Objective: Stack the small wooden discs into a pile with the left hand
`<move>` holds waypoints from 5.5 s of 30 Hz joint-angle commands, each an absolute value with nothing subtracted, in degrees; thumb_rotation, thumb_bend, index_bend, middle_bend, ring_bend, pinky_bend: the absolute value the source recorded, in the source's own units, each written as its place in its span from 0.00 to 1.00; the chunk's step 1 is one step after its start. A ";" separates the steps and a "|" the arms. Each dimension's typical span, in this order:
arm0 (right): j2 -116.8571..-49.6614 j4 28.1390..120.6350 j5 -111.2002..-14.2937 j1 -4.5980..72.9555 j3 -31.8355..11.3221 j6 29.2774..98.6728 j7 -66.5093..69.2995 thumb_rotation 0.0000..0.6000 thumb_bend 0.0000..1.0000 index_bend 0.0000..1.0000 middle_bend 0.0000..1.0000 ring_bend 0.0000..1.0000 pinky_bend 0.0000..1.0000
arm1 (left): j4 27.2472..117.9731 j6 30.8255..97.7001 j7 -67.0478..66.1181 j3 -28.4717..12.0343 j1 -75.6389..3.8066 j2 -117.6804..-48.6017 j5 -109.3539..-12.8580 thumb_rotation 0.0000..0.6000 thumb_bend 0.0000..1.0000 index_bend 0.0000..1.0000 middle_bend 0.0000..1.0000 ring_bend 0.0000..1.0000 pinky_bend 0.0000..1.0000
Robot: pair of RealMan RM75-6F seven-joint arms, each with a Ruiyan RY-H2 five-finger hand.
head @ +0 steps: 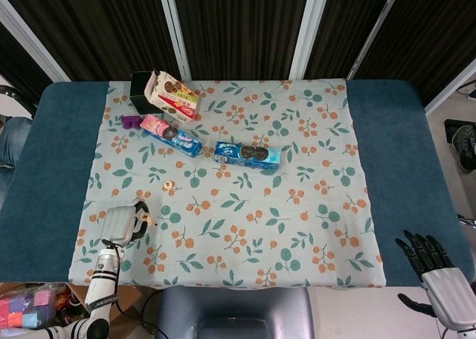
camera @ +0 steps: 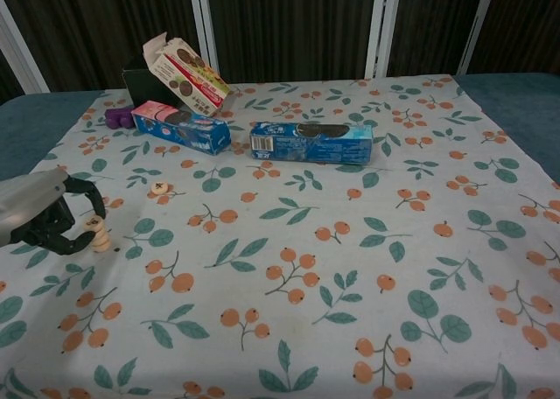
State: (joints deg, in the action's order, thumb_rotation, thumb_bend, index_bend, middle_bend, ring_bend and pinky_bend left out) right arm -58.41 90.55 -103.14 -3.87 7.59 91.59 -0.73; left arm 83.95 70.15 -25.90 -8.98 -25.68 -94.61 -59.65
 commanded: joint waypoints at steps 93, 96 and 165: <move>-57.54 90.16 -100.99 -4.09 6.35 92.42 2.52 1.00 0.14 0.00 0.00 0.00 0.00 | 51.37 62.33 -28.31 -22.53 -43.58 -115.37 -50.92 1.00 0.40 0.51 1.00 1.00 1.00; -57.62 90.20 -100.99 -4.06 6.34 92.29 2.24 1.00 0.14 0.00 0.00 0.00 0.00 | 56.30 64.56 -27.16 -22.13 -42.43 -112.93 -53.01 1.00 0.40 0.51 1.00 1.00 1.00; -58.17 90.85 -102.77 -3.81 7.49 91.30 -0.32 1.00 0.14 0.00 0.00 0.00 0.00 | 83.58 69.41 -19.86 -8.53 -24.95 -91.93 -63.02 1.00 0.40 0.44 1.00 1.00 1.00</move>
State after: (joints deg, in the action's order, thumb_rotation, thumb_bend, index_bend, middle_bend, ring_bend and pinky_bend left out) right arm -58.17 90.85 -102.77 -3.82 7.49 91.30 -0.31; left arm 83.56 69.42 -19.86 -8.54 -24.96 -91.95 -63.00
